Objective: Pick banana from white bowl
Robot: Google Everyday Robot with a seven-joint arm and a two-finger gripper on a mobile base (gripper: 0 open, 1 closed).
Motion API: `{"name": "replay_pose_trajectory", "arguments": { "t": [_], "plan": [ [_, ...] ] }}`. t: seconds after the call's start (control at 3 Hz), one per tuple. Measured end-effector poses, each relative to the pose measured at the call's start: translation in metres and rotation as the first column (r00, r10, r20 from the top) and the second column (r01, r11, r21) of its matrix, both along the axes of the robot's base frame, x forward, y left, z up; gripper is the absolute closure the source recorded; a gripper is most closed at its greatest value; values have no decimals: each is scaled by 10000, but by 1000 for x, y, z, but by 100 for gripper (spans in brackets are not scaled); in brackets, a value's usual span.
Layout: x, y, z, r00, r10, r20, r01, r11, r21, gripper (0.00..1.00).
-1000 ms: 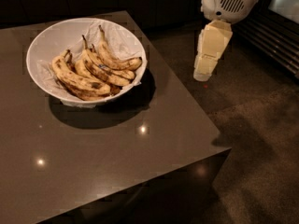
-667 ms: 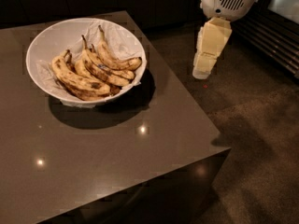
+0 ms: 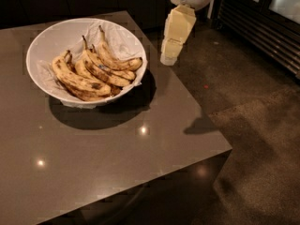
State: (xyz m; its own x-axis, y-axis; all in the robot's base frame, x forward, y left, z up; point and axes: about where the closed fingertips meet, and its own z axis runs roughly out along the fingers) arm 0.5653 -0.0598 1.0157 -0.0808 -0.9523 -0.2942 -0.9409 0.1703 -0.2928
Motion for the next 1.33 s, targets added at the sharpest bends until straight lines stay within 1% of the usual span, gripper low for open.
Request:
{"name": "replay_pose_trajectory", "arguments": {
  "t": [0.33,0.67,1.0,1.33],
  "plan": [
    [7,39,-2,9950,998,-3,-998,9950,98,0],
    [9,41,-1,9948,1017,60,-1018,9947,133,0],
    [17,51,-5,9974,699,-175,-686,9955,648,0],
    [30,72,-12,9960,606,-655,-539,9935,997,12]
  ]
}}
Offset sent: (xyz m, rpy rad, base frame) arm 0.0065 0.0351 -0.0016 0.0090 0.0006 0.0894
